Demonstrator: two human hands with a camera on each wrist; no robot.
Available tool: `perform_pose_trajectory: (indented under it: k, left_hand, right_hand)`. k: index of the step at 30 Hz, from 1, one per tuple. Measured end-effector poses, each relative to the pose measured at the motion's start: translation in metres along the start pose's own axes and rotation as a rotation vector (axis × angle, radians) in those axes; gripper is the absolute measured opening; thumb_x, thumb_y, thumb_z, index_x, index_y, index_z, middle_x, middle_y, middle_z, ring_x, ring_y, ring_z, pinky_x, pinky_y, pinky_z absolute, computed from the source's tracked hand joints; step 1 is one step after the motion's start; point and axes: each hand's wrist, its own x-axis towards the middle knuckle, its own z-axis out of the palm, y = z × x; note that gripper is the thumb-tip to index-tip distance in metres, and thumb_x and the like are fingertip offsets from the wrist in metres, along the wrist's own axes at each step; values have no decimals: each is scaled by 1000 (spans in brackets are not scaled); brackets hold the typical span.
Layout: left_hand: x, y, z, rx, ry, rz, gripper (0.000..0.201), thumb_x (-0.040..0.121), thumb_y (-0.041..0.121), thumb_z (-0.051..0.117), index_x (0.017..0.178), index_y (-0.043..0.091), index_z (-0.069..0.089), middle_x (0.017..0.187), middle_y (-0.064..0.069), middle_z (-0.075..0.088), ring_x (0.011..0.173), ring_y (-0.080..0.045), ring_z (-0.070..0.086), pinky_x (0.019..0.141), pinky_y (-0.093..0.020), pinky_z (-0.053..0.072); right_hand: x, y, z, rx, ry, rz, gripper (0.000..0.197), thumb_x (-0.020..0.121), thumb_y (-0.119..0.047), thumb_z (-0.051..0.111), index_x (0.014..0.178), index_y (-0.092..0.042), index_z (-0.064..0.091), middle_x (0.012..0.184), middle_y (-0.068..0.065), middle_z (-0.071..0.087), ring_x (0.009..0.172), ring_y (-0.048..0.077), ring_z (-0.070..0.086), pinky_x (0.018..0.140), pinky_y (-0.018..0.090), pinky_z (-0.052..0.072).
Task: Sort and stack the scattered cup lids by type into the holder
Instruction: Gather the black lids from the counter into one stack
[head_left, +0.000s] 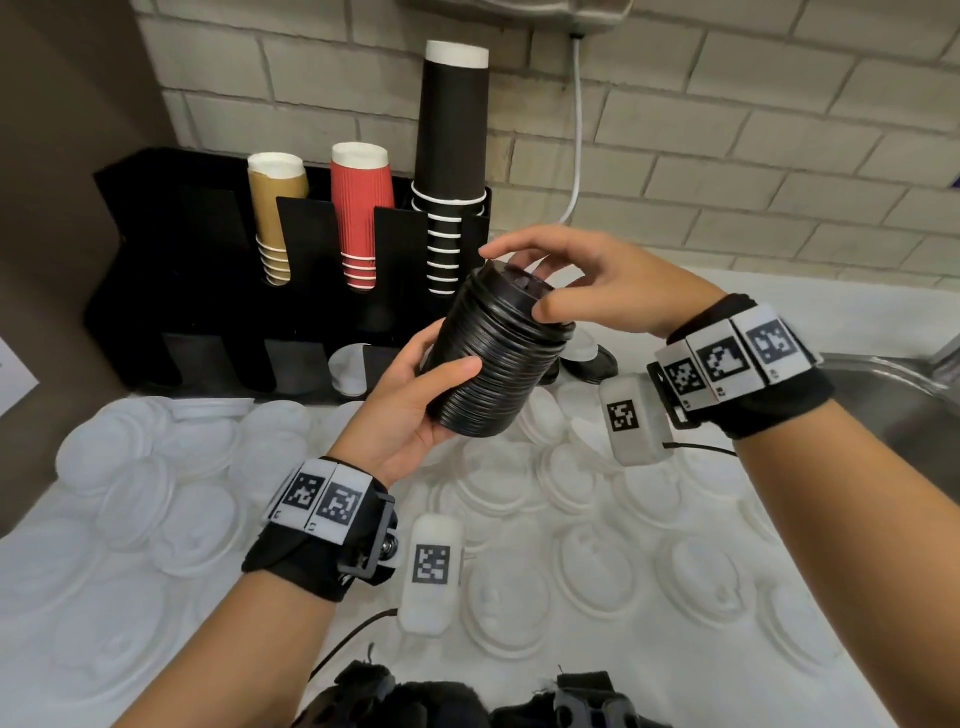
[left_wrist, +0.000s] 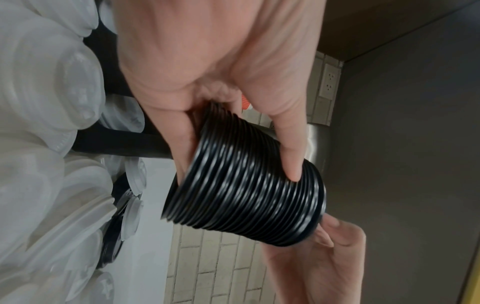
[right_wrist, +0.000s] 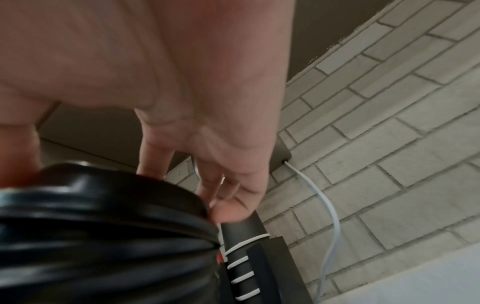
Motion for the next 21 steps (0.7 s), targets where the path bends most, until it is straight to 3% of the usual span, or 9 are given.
perform_pose_trajectory:
  k: [5,8,12,15,19,21]
  left_hand:
    - [1,1,3,-9,18,-3,68,64,24,79,129,25,57,132,-6,61,111,-21,66,75,-37,58]
    - [1,2,3,-3,21,-8,75,59,28,80,130,25,56,131,-6,61,111,-22,66,75,-36,58]
    - [2,4,4,-6,15,-9,67,70,23,75,133,24,54,131,-7,62,112,-24,65,77,-39,58]
    - [2,4,4,-7,16,-10,70,68,24,76,133,24,53,130,-6,62,112,-23,66,77,-38,58]
    - [4,5,3,-19,24,5,61,75,19,70,133,23,54,128,-5,63,111,-21,66,75,-35,58]
    - [5,8,1,-26,39,25,64,74,19,73,135,21,52,124,-4,65,108,-19,67,75,-34,58]
  right_hand:
    - [2,0,-1,-35,22,-30,54,75,-22,64,127,-31,56,117,-1,57,105,14,56,77,13,46]
    - [3,2,-4,-66,38,-52,51,81,-13,71,127,-31,56,117,-4,56,102,10,54,76,11,45]
    - [5,3,-6,-101,34,-71,51,82,-11,72,127,-31,56,118,-4,56,100,6,52,76,9,44]
    - [7,4,-5,-88,20,-76,51,83,-13,71,127,-32,56,118,-6,56,101,4,52,77,12,44]
    - [6,6,-8,11,33,-65,49,76,-44,71,122,-47,54,114,-15,54,104,-1,52,80,12,44]
    - [11,21,-12,165,190,-5,42,73,-54,64,114,-52,57,107,-20,56,100,-4,55,79,14,43]
